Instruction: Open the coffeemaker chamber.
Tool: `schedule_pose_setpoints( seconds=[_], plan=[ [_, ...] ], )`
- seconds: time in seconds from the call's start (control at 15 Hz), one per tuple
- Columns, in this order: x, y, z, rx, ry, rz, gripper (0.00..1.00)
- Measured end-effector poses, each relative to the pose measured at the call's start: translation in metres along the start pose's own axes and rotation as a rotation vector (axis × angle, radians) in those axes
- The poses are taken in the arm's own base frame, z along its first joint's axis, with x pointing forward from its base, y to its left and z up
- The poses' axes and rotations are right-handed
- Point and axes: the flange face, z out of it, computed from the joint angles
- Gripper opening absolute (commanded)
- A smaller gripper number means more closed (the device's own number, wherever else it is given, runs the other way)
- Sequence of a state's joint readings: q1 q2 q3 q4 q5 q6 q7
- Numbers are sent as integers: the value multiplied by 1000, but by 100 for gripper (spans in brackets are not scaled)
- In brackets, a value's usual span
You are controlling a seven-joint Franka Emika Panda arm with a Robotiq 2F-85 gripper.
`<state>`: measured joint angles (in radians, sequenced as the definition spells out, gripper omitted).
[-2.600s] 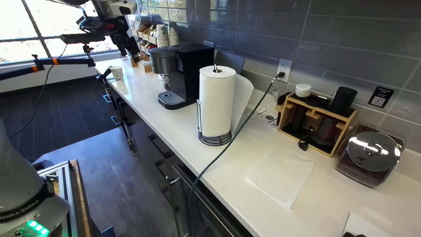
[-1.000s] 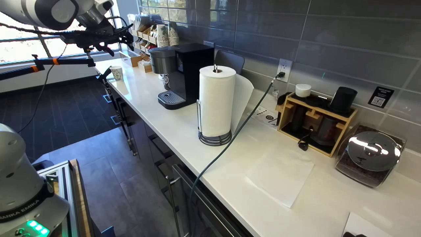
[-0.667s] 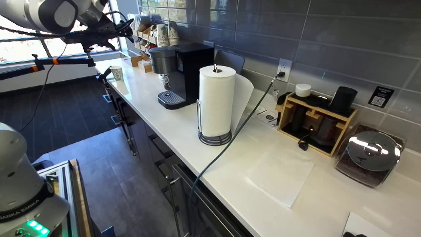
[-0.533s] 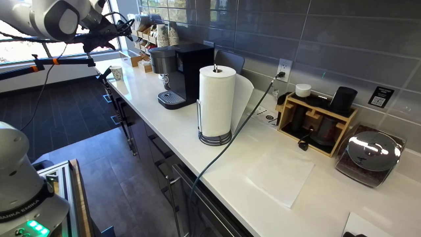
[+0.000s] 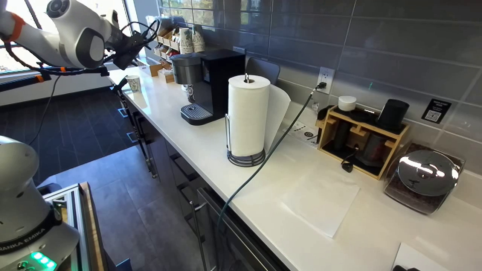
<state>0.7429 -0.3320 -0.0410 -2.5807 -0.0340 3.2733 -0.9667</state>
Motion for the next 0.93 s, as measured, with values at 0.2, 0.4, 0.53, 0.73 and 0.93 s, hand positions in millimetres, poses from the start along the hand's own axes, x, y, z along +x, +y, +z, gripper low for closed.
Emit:
schedule_pose_setpoints(
  seconds=[0.2,0.4,0.53,0.73,0.93],
  plan=[
    [-3,4,12,-14,-7,-149,100],
    [-8,18,21,-54,-19,-288,100],
    [-14,33,22,-105,-26,-368,100],
    [-23,47,25,-153,-40,-409,100],
    [-17,37,33,-130,-24,-403,100]
  ],
)
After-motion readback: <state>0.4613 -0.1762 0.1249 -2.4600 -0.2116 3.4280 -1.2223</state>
